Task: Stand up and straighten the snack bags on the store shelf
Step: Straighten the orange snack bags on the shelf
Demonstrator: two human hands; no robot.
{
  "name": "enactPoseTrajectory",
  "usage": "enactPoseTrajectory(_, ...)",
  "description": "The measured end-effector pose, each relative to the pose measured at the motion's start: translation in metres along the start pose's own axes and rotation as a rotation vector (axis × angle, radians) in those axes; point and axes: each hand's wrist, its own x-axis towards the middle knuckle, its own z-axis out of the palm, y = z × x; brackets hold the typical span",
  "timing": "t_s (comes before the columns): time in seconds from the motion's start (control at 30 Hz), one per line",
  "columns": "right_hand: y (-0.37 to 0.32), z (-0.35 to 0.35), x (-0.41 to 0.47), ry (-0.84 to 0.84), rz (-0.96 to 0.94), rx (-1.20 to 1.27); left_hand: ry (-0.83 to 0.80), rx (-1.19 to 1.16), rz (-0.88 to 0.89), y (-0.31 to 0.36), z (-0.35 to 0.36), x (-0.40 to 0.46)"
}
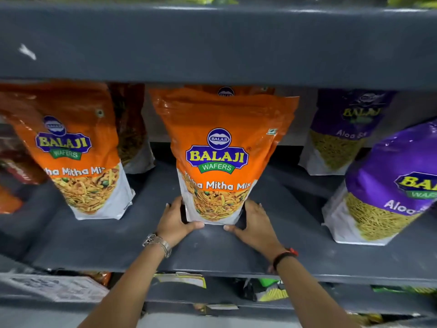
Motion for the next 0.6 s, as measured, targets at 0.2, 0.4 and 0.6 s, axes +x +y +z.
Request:
enactPoseTrajectory(0.2,0.002,-0.001,-0.018,0.024,0.048,0.008,-0.031,-0.008,-0.048,0.001,0.004,-0.015)
enactPoseTrajectory(0.4,0.000,-0.005,-0.038,0.016,0.059,0.022,-0.038,0.073,-0.002,0.004,0.006,-0.034)
enactPoseTrajectory(0.6,-0.003,-0.005,-0.040,0.049,0.061,-0.003,-0.018,0.040,-0.033,0.004,0.005,-0.038)
